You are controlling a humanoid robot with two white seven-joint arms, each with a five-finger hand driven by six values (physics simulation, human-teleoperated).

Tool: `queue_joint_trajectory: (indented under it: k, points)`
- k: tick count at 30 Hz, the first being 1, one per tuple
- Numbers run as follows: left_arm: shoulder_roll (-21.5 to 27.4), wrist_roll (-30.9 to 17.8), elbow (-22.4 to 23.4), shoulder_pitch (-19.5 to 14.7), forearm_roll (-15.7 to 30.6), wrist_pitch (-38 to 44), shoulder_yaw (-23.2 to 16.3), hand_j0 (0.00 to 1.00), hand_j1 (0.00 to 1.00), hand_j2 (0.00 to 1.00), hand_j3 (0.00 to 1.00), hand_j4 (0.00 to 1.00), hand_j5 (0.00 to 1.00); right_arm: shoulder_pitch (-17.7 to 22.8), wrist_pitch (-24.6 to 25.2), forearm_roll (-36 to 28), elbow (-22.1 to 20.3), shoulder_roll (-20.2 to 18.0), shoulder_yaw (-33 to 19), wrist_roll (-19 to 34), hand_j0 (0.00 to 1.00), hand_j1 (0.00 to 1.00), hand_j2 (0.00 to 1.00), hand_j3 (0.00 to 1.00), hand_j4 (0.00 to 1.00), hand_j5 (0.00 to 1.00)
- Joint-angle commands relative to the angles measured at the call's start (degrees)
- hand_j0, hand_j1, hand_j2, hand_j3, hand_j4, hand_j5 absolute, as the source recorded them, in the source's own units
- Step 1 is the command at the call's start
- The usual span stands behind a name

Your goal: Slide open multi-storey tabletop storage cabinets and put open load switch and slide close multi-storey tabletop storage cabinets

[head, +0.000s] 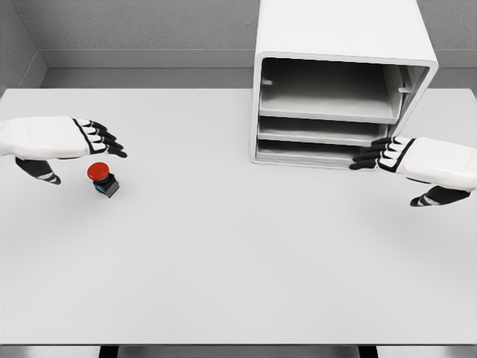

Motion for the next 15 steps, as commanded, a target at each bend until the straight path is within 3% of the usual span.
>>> queue_joint_trajectory:
  k: [1, 4, 7, 11, 15]
  points:
    - [-0.48, -0.01, 0.58, 0.00, 0.19, 0.12, -0.05, 1.00, 1.00, 1.00, 1.00, 1.00, 1.00, 0.00, 0.17, -0.37, -0.04, 0.02, 0.11, -0.03, 1.00, 1.00, 1.00, 1.00, 1.00, 1.00]
    - [-0.48, -0.01, 0.58, 0.09, 0.11, 0.12, -0.14, 1.00, 1.00, 1.00, 1.00, 1.00, 1.00, -0.26, 0.17, -0.37, 0.05, 0.28, 0.55, -0.03, 1.00, 1.00, 1.00, 1.00, 1.00, 1.00]
    - [-2.14, -0.27, 0.93, 0.26, -0.77, 0.12, -0.93, 1.00, 1.00, 1.00, 1.00, 1.00, 1.00, -3.69, 0.17, -0.37, 0.14, 1.25, 2.57, -0.03, 1.00, 1.00, 1.00, 1.00, 1.00, 1.00]
    - [-8.39, -0.36, 8.49, 0.44, -4.11, 0.12, -1.02, 1.00, 1.00, 1.00, 1.00, 1.00, 1.00, -8.70, 0.17, -0.45, 0.40, 3.10, 6.35, -0.03, 1.00, 1.00, 1.00, 1.00, 1.00, 1.00]
    - [-8.65, -0.36, 8.41, 0.62, -4.11, 0.12, -3.83, 1.00, 1.00, 1.00, 1.00, 1.00, 1.00, -11.60, 0.17, -0.45, 0.84, 4.15, 7.67, -0.03, 1.00, 1.00, 1.00, 1.00, 1.00, 1.00]
